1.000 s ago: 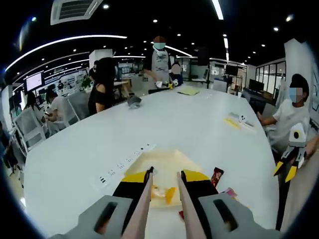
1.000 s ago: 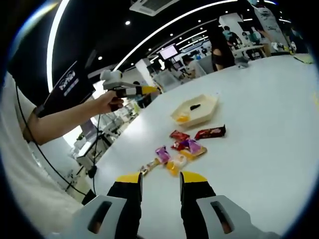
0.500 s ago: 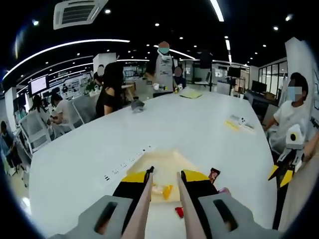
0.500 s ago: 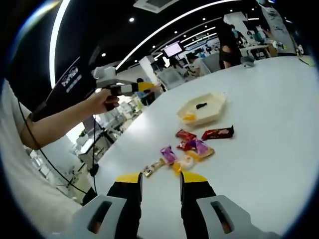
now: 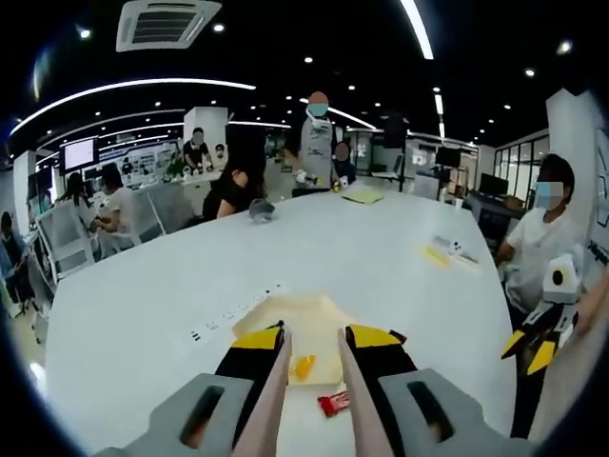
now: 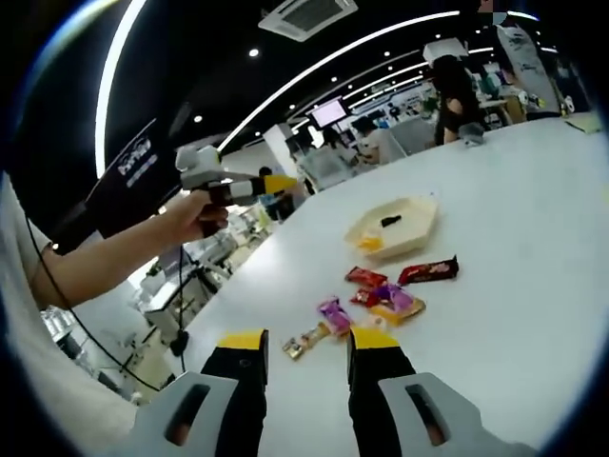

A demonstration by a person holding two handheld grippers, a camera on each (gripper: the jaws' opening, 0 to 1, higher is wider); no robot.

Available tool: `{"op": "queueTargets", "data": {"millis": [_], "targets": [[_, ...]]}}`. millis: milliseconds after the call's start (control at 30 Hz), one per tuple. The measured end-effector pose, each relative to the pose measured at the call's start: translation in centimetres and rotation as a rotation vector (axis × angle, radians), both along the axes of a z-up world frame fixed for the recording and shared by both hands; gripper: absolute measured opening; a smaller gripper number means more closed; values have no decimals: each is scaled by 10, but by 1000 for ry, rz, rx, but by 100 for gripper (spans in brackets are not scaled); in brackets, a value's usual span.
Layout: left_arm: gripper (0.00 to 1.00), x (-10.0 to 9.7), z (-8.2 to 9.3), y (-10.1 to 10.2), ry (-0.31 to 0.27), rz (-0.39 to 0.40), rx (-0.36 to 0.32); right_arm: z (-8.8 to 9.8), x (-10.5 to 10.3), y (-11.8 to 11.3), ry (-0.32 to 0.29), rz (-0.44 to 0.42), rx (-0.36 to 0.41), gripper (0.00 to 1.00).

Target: Place the target food into the container with the food tongs after gripping and lifting it, then release it inside without dropping or visibly crushing the food.

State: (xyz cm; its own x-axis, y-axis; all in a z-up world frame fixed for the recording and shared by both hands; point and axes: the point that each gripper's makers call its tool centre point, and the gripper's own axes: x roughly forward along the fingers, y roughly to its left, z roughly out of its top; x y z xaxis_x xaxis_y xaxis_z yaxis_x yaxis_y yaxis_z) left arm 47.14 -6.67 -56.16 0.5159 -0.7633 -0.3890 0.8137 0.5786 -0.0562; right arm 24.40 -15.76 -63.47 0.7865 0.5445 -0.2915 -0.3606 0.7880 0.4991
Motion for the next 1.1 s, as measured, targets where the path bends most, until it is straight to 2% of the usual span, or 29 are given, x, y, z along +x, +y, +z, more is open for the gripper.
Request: {"op": "queueTargets", "data": {"millis": [133,167,267,333,433,600,633,833,1100], "targets": [[24,-8,1,-1,-5,-14,2,2,-6,4,-14,-6,1,33],[24,-10,1,-2,-19,-28,11,2,-8,3,-28,11,-20,33],[24,-11,1,2,-3,-3,-9,1,-9,-8,3,-14,-22,34],[24,-12,1,2,-10,-6,-11,8,-9,-11,-35,-23,-17,34],[24,-16,-2,5,-11,-3,-6,1,-10,-10,-14,-32,-11,35],[24,-21,-3,11,7,23,-26,1,-11,-5,-12,-11,-8,36],[24,-24,-2,12,9,23,-28,6,-8,-3,-6,-18,30,37],[24,-26,6,24,0,43,-42,14,3,7,-50,2,-3,39],[25,-30,8,38,16,66,-45,6,-6,18,-52,26,-28,40]]}}
